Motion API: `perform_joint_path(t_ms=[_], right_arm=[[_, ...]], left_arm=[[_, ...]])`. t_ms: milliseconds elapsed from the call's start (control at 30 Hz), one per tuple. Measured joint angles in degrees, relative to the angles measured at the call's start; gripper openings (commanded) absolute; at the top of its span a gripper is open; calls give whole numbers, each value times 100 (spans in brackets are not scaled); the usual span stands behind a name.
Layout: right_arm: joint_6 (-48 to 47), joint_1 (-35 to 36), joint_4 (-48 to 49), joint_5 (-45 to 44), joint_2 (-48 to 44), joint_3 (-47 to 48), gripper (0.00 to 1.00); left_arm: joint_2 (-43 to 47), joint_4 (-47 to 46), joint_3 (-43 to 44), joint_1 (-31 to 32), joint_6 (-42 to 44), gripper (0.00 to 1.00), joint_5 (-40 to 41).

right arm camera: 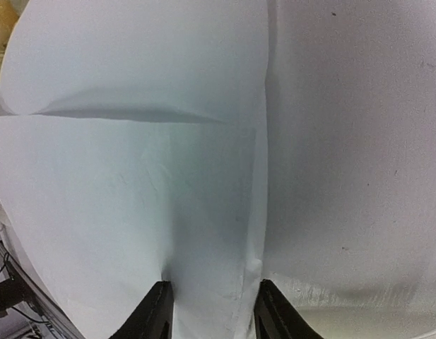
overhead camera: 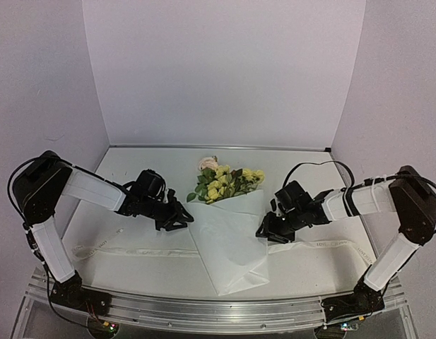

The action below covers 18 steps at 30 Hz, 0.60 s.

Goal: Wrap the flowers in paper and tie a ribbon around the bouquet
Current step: Adjust the folded bouquet at the center of the board.

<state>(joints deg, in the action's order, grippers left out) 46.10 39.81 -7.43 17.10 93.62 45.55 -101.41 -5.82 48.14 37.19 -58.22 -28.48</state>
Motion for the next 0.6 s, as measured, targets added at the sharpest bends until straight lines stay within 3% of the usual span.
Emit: perform_joint_path(t_ms=[300, 600], right_arm=[[598, 95, -77, -73, 22, 45, 14], [1243, 116, -102, -327, 14, 41, 6]], left_arm=[[18, 160, 402, -1, 114, 39, 126], [1336, 1134, -341, -11, 479, 17, 712]])
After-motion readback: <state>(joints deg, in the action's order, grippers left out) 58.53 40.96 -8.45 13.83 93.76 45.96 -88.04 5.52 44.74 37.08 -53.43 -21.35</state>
